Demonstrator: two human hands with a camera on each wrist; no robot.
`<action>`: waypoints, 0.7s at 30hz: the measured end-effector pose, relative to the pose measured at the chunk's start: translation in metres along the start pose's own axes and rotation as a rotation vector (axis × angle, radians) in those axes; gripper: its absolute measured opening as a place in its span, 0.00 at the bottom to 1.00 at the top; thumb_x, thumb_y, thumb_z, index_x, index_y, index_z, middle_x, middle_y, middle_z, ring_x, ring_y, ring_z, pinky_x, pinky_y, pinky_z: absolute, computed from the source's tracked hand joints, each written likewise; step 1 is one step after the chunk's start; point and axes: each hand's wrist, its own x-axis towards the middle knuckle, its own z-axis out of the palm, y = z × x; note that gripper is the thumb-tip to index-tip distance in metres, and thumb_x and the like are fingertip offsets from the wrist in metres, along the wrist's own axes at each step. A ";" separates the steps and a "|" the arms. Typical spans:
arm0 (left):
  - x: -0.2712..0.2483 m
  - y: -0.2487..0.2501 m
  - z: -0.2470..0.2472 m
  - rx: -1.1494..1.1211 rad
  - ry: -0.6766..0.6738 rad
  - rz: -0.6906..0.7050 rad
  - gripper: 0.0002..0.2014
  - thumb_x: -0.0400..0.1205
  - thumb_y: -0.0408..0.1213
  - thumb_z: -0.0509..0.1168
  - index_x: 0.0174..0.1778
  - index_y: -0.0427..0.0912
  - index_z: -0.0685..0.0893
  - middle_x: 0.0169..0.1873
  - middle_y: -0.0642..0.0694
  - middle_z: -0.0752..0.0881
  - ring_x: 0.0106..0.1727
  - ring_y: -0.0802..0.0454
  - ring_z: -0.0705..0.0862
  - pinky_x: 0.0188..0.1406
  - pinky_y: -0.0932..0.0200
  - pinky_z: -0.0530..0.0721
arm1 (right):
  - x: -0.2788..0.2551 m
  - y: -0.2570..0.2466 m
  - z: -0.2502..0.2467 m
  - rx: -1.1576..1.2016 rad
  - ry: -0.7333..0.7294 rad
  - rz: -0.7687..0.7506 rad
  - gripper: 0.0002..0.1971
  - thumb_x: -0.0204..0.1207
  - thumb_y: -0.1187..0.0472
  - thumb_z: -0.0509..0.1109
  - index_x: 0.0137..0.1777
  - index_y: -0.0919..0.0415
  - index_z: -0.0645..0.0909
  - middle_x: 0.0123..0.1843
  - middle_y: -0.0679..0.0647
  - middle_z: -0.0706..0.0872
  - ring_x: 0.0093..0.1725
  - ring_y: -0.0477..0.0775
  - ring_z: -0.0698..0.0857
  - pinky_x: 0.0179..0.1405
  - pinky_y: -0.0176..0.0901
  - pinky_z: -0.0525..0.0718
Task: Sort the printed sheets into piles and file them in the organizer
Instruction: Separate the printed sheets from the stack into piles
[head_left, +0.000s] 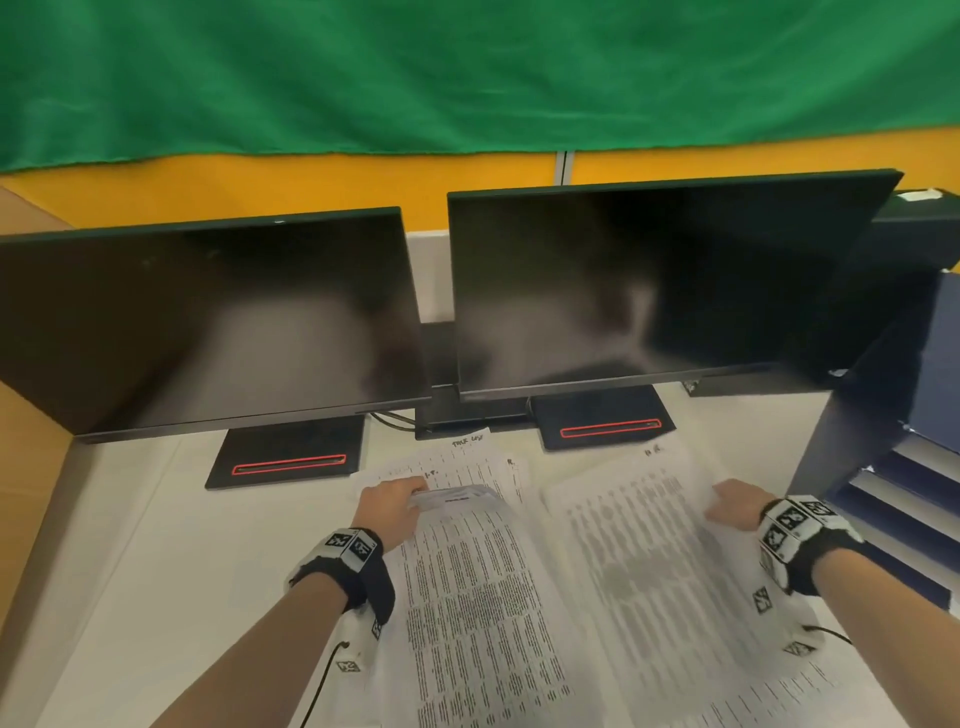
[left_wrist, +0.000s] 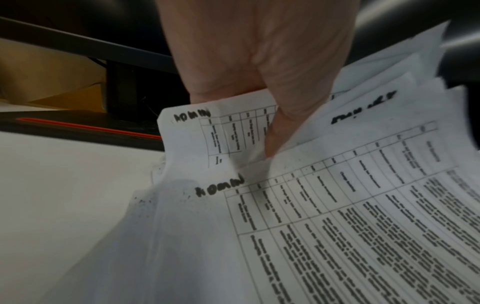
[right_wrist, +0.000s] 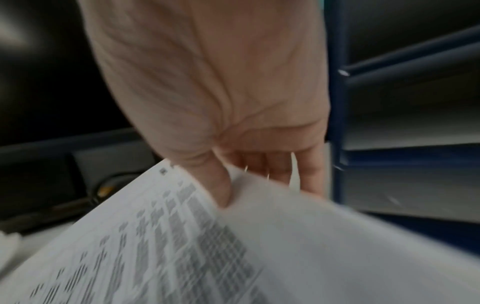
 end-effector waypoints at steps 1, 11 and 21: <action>0.001 0.001 0.001 0.010 0.008 0.001 0.10 0.80 0.33 0.57 0.46 0.53 0.79 0.49 0.50 0.88 0.52 0.47 0.84 0.56 0.53 0.78 | 0.005 0.009 0.006 -0.033 0.019 0.032 0.21 0.84 0.59 0.57 0.73 0.69 0.68 0.75 0.62 0.73 0.74 0.59 0.73 0.68 0.38 0.70; 0.016 0.007 0.011 0.181 0.027 0.041 0.19 0.81 0.35 0.59 0.69 0.48 0.76 0.76 0.48 0.63 0.77 0.48 0.61 0.76 0.48 0.61 | -0.006 -0.053 0.048 -0.169 0.423 -0.106 0.32 0.78 0.57 0.61 0.80 0.56 0.53 0.75 0.60 0.67 0.72 0.61 0.71 0.68 0.58 0.73; 0.006 0.007 0.016 0.096 0.173 0.219 0.13 0.83 0.32 0.57 0.60 0.43 0.81 0.61 0.49 0.81 0.63 0.50 0.75 0.71 0.54 0.71 | -0.007 -0.192 0.080 0.255 0.143 -0.611 0.19 0.83 0.62 0.57 0.73 0.52 0.72 0.71 0.54 0.76 0.71 0.55 0.73 0.74 0.51 0.71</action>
